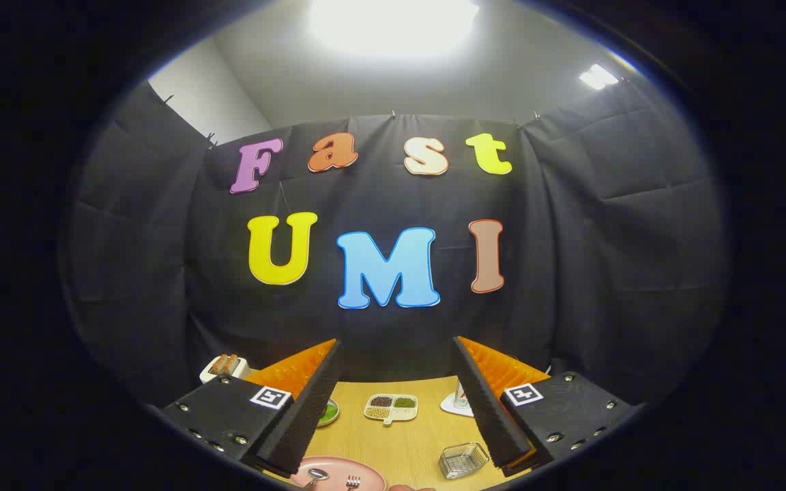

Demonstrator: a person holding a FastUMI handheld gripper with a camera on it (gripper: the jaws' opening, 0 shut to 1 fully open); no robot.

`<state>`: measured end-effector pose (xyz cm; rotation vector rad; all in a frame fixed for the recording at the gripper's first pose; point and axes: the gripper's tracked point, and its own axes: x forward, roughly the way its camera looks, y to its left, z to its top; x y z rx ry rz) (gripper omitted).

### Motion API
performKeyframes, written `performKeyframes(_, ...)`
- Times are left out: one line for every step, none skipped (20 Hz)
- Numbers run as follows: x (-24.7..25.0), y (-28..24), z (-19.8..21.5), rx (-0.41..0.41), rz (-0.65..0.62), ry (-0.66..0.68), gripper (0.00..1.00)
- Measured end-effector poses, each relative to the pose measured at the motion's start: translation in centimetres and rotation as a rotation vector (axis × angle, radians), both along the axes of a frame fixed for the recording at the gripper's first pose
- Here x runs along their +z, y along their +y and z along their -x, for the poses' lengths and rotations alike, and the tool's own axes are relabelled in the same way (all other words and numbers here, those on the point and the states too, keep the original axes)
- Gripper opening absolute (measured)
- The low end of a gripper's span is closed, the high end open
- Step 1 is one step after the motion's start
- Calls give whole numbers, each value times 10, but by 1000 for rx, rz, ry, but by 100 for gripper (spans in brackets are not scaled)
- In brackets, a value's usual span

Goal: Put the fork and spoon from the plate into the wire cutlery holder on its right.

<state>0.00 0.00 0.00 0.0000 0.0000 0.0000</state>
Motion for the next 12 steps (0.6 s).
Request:
performKeyframes(-1,0,1,0,1,2,98)
performKeyframes(-1,0,0,-1,3,2,98)
performKeyframes(-2,1,1,0,2,3,98)
performKeyframes(-2,2,1,2,-1,7,98)
performKeyframes(-5,2,2,3,-4,13,98)
performKeyframes(-6,2,2,4,-5,19,98)
performKeyframes(-8,2,2,4,-6,24,98)
performKeyframes(-9,1,2,2,-7,28,98)
performKeyframes(-10,0,3,-1,-10,29,98)
performKeyframes(-10,1,3,0,-12,30,98)
performKeyframes(-12,1,2,1,-11,33,98)
performKeyframes(-12,1,2,2,-9,35,98)
